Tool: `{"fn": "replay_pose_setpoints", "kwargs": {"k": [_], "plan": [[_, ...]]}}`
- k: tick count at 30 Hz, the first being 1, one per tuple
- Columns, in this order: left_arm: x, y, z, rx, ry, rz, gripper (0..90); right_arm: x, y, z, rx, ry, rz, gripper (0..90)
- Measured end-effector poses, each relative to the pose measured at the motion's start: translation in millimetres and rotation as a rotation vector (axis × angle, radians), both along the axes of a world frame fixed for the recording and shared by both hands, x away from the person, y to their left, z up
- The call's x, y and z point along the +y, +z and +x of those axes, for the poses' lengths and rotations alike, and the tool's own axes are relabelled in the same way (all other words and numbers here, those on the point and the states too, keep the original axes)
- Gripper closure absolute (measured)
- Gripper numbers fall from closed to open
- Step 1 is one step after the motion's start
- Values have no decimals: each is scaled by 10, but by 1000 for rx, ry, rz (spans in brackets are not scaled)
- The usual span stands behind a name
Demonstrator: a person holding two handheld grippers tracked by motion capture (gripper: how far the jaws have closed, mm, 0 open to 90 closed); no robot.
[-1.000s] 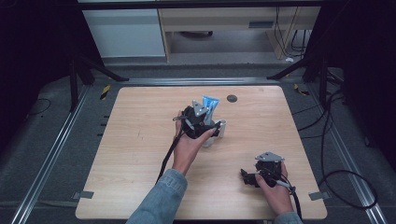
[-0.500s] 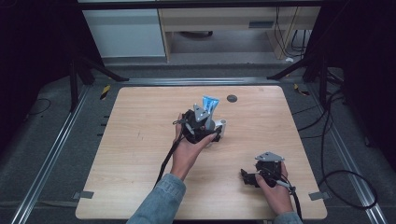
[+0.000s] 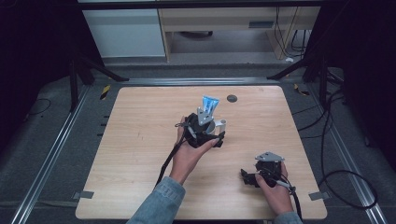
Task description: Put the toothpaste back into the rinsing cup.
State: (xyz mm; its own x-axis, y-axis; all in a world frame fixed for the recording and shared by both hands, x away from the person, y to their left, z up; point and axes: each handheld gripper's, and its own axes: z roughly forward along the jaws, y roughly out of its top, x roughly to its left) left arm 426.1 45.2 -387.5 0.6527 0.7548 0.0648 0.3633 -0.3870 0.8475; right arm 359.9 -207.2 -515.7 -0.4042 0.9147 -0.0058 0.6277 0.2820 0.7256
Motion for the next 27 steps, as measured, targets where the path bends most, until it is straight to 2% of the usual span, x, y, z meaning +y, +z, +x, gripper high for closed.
{"fn": "replay_pose_setpoints", "kwargs": {"k": [5, 8, 10, 12, 15, 16, 21, 27], "plan": [[30, -11, -78, 2, -26, 30, 52, 0, 0, 0, 0, 0, -1, 4], [32, -79, -119, 28, -48, 38, 52, 0, 0, 0, 0, 0, 0, 4], [20, -126, -157, 52, -69, 24, 55, 0, 0, 0, 0, 1, -1, 4], [10, -136, -174, 52, -76, 31, 55, 0, 0, 0, 0, 0, 0, 4], [-9, -156, -225, 56, -96, 47, 56, 0, 0, 0, 0, 0, 0, 4], [-4, -168, -259, 58, -107, 65, 56, 0, 0, 0, 0, 1, -1, 4], [45, -237, -303, 57, -109, 76, 63, 0, 0, 0, 0, 0, 0, 4], [121, -360, -367, 76, -111, 89, 63, 0, 0, 0, 0, 1, -1, 4]]}}
